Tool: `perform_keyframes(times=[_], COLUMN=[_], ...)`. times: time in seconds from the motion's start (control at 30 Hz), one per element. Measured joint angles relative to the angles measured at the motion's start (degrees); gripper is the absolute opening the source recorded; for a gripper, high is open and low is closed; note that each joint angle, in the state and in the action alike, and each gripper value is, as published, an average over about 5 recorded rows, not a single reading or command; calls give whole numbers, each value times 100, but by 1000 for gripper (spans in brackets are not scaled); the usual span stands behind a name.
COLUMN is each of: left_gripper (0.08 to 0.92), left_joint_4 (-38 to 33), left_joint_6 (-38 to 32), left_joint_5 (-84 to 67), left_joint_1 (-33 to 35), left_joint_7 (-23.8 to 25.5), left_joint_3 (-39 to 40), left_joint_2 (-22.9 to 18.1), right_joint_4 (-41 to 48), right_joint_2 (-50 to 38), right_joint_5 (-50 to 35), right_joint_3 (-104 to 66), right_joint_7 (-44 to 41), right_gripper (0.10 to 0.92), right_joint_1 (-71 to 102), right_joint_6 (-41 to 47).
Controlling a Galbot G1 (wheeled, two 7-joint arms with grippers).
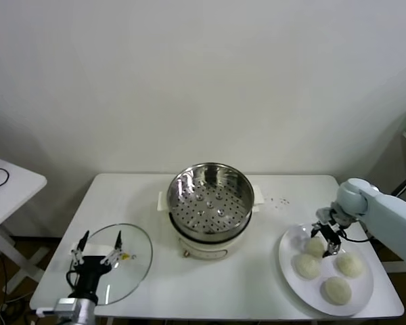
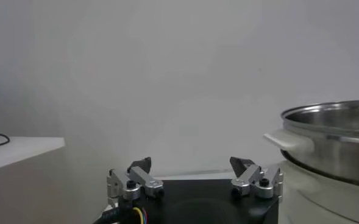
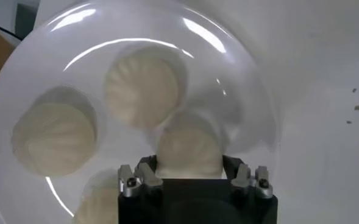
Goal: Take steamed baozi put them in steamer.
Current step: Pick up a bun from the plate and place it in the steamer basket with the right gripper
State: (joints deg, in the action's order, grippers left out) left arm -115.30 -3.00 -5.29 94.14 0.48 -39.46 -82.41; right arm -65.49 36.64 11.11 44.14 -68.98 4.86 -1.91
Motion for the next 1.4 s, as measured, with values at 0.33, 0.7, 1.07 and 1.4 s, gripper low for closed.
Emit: perform_keyframes(times=[0.33, 0.7, 1.07, 1.4], left_gripper=[823, 823, 823, 823], left_joint_4=[-22, -72, -98, -154], left_joint_6=[21, 74, 90, 110], left_joint_5=[10, 36, 82, 98], left_joint_1=[6, 24, 53, 76], left_joint_7=[-1, -10, -15, -15], left_joint_3=[-52, -56, -52, -112], left_joint_2=[20, 25, 9, 12], right_joint_4=[-301, -601, -663, -508], right_joint_2=[-58, 238, 1255, 2504], right_joint_5=[81, -77, -75, 457], right_joint_3=[57, 688, 1057, 1117], right_joint_7=[-204, -441, -502, -498], right_gripper=[679, 677, 662, 657], right_joint_1=[-677, -2375, -3514, -3391], right_joint_6=[-362, -944, -1262, -1494])
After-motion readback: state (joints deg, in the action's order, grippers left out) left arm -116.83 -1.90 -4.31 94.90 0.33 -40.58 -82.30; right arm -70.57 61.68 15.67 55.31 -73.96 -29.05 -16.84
